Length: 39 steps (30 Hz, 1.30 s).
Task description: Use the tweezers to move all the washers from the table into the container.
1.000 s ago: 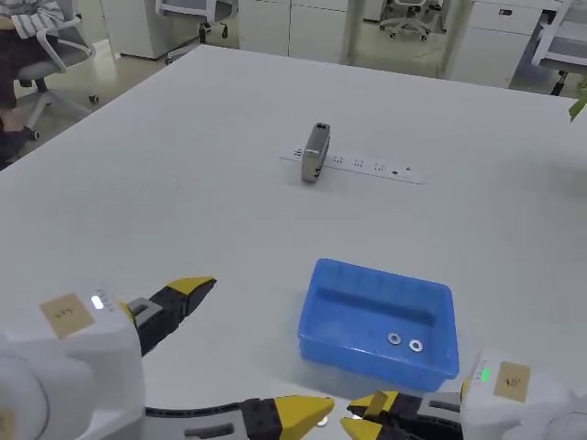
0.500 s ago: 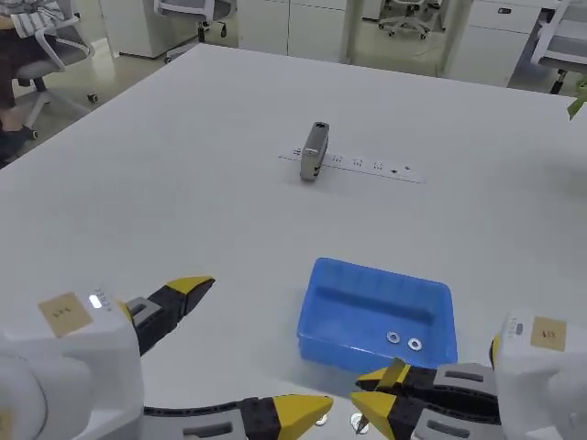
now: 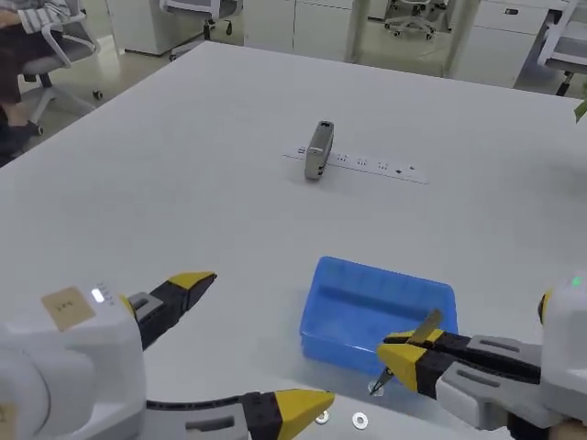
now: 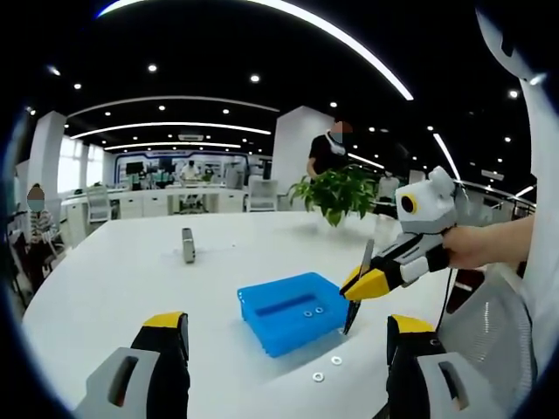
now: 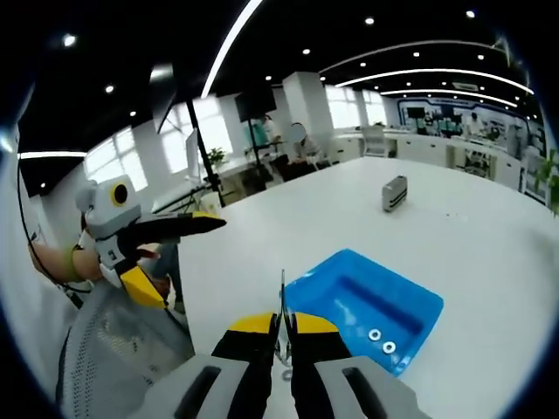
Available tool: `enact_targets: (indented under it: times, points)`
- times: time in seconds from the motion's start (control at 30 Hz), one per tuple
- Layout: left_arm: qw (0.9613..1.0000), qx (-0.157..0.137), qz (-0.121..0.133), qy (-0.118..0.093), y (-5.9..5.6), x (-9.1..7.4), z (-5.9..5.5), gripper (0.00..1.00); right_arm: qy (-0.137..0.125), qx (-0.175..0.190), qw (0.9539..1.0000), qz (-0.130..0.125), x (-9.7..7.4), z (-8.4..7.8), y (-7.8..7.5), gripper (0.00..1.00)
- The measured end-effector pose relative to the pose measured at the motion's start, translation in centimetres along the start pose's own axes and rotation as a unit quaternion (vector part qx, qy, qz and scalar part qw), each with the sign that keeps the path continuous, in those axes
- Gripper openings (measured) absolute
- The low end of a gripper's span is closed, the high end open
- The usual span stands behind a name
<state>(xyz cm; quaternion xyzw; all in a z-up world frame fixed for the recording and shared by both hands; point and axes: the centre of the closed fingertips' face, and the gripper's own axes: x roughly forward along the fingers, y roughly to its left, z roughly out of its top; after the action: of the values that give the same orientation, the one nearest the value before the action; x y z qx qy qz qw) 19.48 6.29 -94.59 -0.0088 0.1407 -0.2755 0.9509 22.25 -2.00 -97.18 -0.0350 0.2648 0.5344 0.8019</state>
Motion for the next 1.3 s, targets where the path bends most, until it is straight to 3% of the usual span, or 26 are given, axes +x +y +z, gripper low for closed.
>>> enact_targets:
  times: [0.2,0.77,1.17,1.3]
  points:
    - [1.0,-0.002,0.007,-0.004,0.3,-0.1,0.1,0.96,-0.007,0.007,0.9999,-0.011,0.1,0.5,-0.6,0.02]
    - [1.0,-0.001,0.001,-0.002,0.1,0.0,0.0,0.96,-0.019,0.008,0.9997,-0.012,0.5,2.8,-2.0,0.03]
    - [1.0,-0.001,0.001,-0.002,0.1,0.0,0.0,0.96,-0.04,0.029,0.9987,-0.011,1.3,4.1,-4.9,0.03]
    - [1.0,-0.001,-0.001,-0.002,0.0,0.0,0.0,0.96,-0.026,0.035,0.9988,-0.02,1.8,3.4,-6.7,0.03]
